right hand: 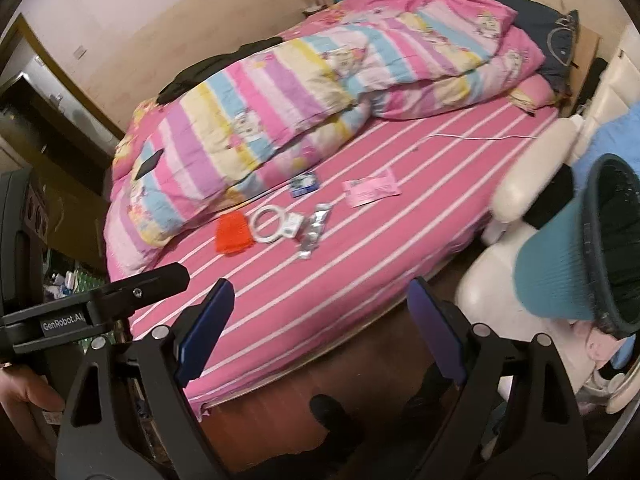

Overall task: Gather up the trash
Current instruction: 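Move both tools back over the bed toward the orange net and tape roll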

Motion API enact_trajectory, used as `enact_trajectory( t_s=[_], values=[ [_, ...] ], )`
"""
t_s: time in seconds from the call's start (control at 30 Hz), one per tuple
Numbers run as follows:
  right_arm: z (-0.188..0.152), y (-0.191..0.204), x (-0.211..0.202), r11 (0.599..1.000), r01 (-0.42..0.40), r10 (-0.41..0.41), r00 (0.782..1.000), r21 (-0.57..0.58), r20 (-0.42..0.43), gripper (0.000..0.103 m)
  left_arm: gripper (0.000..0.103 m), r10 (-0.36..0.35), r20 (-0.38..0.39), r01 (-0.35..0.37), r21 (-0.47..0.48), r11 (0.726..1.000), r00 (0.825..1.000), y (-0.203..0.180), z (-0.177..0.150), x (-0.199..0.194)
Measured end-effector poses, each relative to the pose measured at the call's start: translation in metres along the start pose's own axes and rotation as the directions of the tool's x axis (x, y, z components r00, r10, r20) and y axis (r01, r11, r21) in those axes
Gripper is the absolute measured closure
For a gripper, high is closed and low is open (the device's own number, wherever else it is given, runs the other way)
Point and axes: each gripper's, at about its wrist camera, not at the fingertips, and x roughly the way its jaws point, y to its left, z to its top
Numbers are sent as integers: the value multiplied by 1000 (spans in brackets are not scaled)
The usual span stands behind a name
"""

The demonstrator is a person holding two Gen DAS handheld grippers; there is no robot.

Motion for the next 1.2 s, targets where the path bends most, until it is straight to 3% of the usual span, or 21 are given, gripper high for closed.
enact_trajectory(
  t_s=[0.27,0.57,0.93,1.2],
  values=[
    [-5,68,19,996,-19,16,999,-91,-35,16,18,23,30,-19,-119,993,999,73,-11,-25],
    [15,94,60,987,-35,19,994,-154,-104,16,18,42,30,-34,-237,971,999,119,0,-16],
    [77,102,158,990,-75,48,976,-123,-214,16,18,99,-91,-120,-270,955,991,164,64,38],
    [100,110,219,989,-91,53,955,-118,-293,16,18,129,-171,-175,-287,942,977,192,99,81]
  ],
)
